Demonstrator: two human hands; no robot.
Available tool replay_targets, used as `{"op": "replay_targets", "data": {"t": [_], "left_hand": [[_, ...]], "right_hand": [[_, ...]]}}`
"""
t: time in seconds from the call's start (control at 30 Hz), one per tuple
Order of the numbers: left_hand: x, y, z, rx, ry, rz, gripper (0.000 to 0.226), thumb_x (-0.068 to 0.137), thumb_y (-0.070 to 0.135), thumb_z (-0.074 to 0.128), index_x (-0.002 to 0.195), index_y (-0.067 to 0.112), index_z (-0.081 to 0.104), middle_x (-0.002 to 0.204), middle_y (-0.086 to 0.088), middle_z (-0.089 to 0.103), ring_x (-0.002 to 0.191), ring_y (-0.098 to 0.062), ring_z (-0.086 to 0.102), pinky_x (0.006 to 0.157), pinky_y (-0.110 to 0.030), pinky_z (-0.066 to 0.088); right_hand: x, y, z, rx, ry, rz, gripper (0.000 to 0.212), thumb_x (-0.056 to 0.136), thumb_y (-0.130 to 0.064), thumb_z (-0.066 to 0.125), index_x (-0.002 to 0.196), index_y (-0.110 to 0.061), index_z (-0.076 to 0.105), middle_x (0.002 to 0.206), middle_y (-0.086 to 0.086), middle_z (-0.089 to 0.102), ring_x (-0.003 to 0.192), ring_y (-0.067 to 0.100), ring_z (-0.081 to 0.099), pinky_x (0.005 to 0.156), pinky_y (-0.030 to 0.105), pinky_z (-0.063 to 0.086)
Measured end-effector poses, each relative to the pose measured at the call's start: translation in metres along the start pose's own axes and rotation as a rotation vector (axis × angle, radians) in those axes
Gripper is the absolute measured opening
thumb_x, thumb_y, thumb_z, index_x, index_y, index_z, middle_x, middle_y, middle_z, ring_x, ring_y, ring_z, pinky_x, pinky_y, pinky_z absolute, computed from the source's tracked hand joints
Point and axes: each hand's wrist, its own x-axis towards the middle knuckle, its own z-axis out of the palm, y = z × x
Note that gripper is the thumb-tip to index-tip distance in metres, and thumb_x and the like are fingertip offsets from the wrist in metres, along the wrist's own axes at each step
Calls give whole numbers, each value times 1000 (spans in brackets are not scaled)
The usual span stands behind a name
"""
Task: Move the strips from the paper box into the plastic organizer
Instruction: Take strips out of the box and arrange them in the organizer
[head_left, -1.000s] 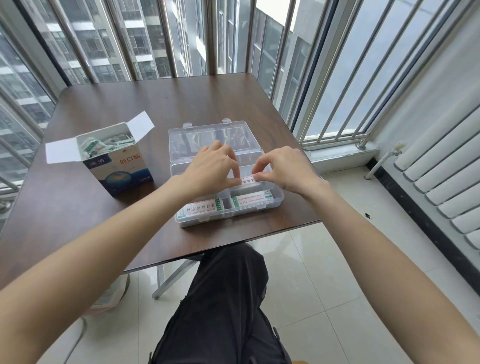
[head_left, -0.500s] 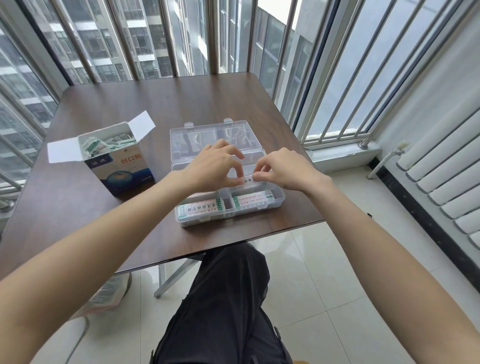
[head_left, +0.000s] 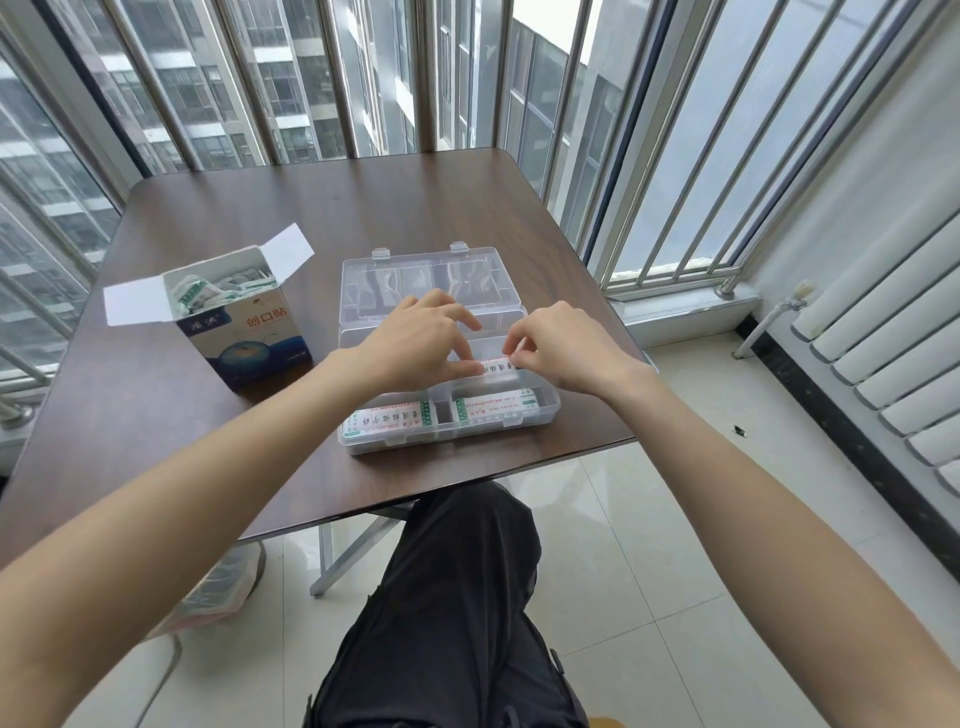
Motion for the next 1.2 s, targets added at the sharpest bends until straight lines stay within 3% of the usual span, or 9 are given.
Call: {"op": "replay_targets", "data": {"t": [0.23,0.33,0.43,0.57,0.67,0.8,0.87,0.97,1.2], "left_hand": [[-10,-6,-2,-45,121,-4,32,91,47,52,98,24,74,130,8,55,125,-17,38,99,-36,33],[-20,-8,-11,-88,235,26,28,92,40,55,95,20,74,121,3,62,114,-19,49,92,-38,43],[-43,-13,-29,-128,549,90,23,91,32,58,87,15,72,103,0,69,93,-20,61,76,-36,52],[-92,-45,-48,-114,846,-70,20,89,29,60,99,14,68,103,-1,69,96,-22,60,87,-37,46],[-130,-86,-48,-66,701,-371,63,75,51,62,126,15,55,128,-7,56,120,-27,45,104,-43,33],[-155,-126,-42,-225,387,-669,107,61,63,75,144,11,32,146,-12,38,135,-29,32,113,-41,25],[-158,-133,-36,-312,324,-700,104,62,60,75,144,11,33,145,-9,41,133,-25,37,110,-39,31],[-158,-133,-30,-400,425,-719,89,65,48,80,139,14,42,138,-7,50,127,-23,45,105,-35,35],[-167,-132,-36,-493,458,-666,82,60,42,86,132,20,53,128,-1,59,119,-15,52,101,-32,40]], "right_hand": [[-7,-5,-3,14,53,18,28,97,-17,43,98,-13,70,95,4,69,49,17,62,74,36,54],[-11,-8,-5,10,122,31,28,96,-18,44,97,-14,71,94,4,71,61,23,65,74,38,54],[-15,-19,-13,156,382,-29,20,93,-22,52,98,-19,71,87,-1,72,73,21,66,74,39,54],[-10,-63,-29,400,579,-225,16,90,-23,58,100,-20,71,89,-8,72,85,9,64,80,29,50],[16,-108,-30,410,577,-378,15,88,-19,61,99,-19,71,92,-8,71,94,11,56,84,23,42],[70,-164,-26,300,334,-452,15,90,-24,60,101,-20,70,92,-7,71,93,14,53,80,25,37],[91,-189,-22,124,232,-466,18,91,-29,58,103,-19,68,97,-5,71,97,17,52,85,30,41],[112,-212,-16,-137,114,-441,21,91,-33,58,104,-21,69,105,-1,70,103,21,56,86,32,46],[123,-226,-12,-94,17,-448,15,89,-27,62,98,-20,71,97,-1,66,82,18,58,66,27,41]]}}
